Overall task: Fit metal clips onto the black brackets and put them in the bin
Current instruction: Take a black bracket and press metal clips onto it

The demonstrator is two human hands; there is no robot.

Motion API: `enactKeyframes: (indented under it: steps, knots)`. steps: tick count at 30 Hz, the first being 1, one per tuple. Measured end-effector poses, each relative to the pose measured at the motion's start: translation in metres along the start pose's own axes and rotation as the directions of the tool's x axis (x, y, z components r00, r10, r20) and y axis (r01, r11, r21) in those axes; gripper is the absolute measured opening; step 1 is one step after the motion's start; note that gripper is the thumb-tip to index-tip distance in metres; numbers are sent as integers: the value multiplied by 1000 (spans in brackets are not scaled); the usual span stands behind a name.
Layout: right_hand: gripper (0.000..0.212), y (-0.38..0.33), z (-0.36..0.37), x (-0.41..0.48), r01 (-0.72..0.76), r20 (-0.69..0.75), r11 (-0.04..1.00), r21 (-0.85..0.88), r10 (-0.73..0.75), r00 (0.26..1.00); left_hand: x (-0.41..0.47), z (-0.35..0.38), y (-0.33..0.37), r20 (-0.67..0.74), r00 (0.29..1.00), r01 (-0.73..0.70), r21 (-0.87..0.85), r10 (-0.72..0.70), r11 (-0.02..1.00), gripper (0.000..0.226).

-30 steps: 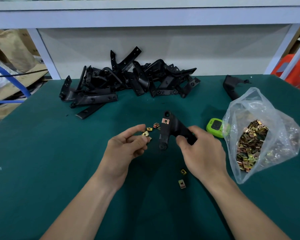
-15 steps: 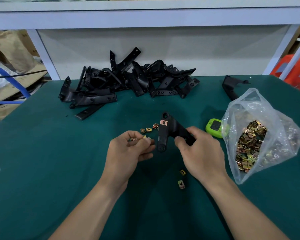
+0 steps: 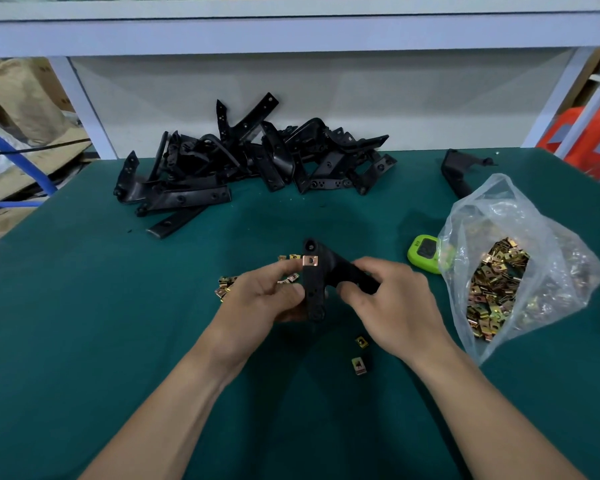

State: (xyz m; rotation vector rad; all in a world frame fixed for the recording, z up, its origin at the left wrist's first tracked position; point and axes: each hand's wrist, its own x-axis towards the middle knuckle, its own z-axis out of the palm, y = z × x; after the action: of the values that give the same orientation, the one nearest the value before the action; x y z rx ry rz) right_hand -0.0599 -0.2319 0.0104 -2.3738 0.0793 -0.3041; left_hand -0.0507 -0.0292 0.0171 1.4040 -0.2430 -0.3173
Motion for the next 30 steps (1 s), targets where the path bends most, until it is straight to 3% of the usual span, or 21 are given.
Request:
enactKeyframes:
  steps: [4, 7, 9, 16, 30]
  knots:
    - [25, 1, 0, 0, -7, 10, 1000, 28, 7, 1000, -1, 1, -2, -15, 999, 37, -65, -38, 997, 21]
    - [22, 0, 2, -2, -18, -25, 999, 32, 19, 999, 0, 0, -5, -179, 984, 10, -71, -22, 997, 5]
    - [21, -1, 2, -3, -25, -49, 999, 25, 26, 998, 1, -2, -5, -243, 970, -3, -67, -14, 998, 16]
    - [20, -2, 2, -3, -24, -41, 1000, -3, 24, 999, -1, -8, 0, -128, 990, 43, -143, -61, 989, 7]
    - [18, -2, 2, -5, -17, -42, 999, -35, 16, 999, -3, -7, 3, -87, 992, 83, -46, -87, 995, 10]
